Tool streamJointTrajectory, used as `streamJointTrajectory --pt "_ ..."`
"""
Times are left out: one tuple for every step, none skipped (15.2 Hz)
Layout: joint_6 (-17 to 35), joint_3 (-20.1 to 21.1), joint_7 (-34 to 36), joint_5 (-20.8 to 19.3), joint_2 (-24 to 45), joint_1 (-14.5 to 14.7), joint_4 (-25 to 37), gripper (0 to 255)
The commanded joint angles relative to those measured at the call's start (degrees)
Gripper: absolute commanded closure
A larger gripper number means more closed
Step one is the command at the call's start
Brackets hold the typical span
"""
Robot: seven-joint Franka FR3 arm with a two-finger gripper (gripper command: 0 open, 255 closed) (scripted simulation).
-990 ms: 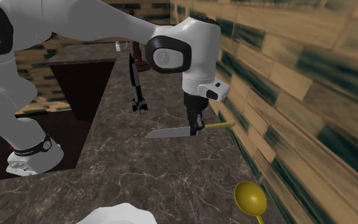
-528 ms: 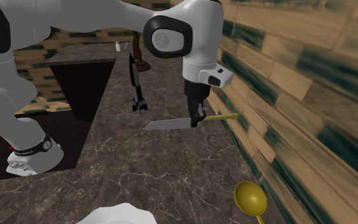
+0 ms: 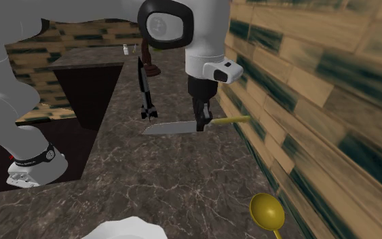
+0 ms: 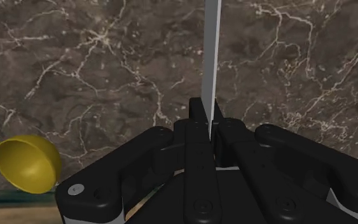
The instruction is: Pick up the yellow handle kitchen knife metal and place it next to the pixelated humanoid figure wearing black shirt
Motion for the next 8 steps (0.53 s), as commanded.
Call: streamJointTrajectory --pt "2.01 -0.51 -1.56 0.03 -3.99 -1.02 -6.01 255" --pt "2.87 -0.79 -2.33 0.02 -5.96 -1.50 -8.83 255" --pt "3.65 -1.09 -3.12 -0.01 -7.85 -1.98 -11.49 255" --pt "4.36 -1.42 -3.92 -0.04 -9.68 -2.46 -14.03 255" --pt "5.01 -1.76 -4.74 -0.09 -11.45 -2.93 -16.45 255" --pt "5.61 -2.13 -5.58 -0.16 -13.18 -3.41 -18.76 255" --pt "6.15 -2.52 -6.42 -0.25 -14.85 -3.88 -20.96 255" --pt "6.64 -2.93 -7.28 -0.35 -16.48 -4.35 -23.07 255"
